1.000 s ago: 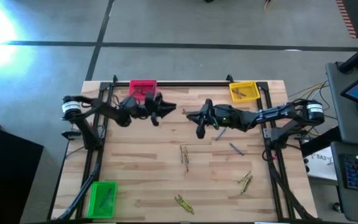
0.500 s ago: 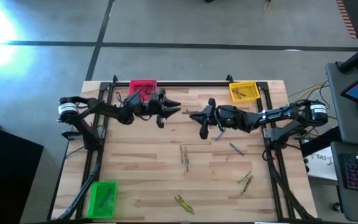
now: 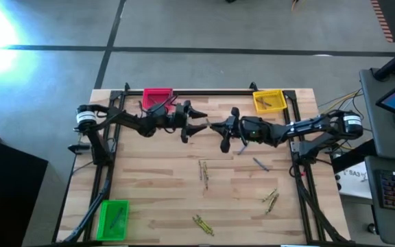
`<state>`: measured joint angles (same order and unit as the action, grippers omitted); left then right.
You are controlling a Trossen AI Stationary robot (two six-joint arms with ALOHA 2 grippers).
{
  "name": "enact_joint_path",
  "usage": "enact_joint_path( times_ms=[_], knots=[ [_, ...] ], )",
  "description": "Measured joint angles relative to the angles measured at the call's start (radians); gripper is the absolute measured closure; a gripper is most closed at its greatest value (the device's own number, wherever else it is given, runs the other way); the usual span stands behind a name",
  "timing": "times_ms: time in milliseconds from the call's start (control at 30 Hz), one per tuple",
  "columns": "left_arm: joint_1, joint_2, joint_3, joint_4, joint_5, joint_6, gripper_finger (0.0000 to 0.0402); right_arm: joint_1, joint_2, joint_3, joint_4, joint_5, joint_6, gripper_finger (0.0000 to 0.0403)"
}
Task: Sort crayons
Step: Put the green crayon into the yellow bin
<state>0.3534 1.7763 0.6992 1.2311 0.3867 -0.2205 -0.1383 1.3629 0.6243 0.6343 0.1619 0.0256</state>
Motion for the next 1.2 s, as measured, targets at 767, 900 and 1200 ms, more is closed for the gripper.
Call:
enact_joint_path(
  times_ms=[767, 900, 1200],
  knots=[
    [-0.013, -0.015, 0.024, -0.006, 0.032, -0.008, 0.0178, -0.052, -0.05, -0.008, -0.063, -0.006, 0.06, 0.039],
    [-0.011, -0.032, 0.017, -0.008, 0.086, -0.064, 0.0178, -0.05, -0.074, -0.01, -0.063, -0.004, 0.074, 0.039],
    [0.09, -0.166, -0.171, -0.056, 0.063, -0.178, 0.0188, -0.158, -0.3, 0.016, -0.551, 0.346, 0.066, 0.039]
  ],
)
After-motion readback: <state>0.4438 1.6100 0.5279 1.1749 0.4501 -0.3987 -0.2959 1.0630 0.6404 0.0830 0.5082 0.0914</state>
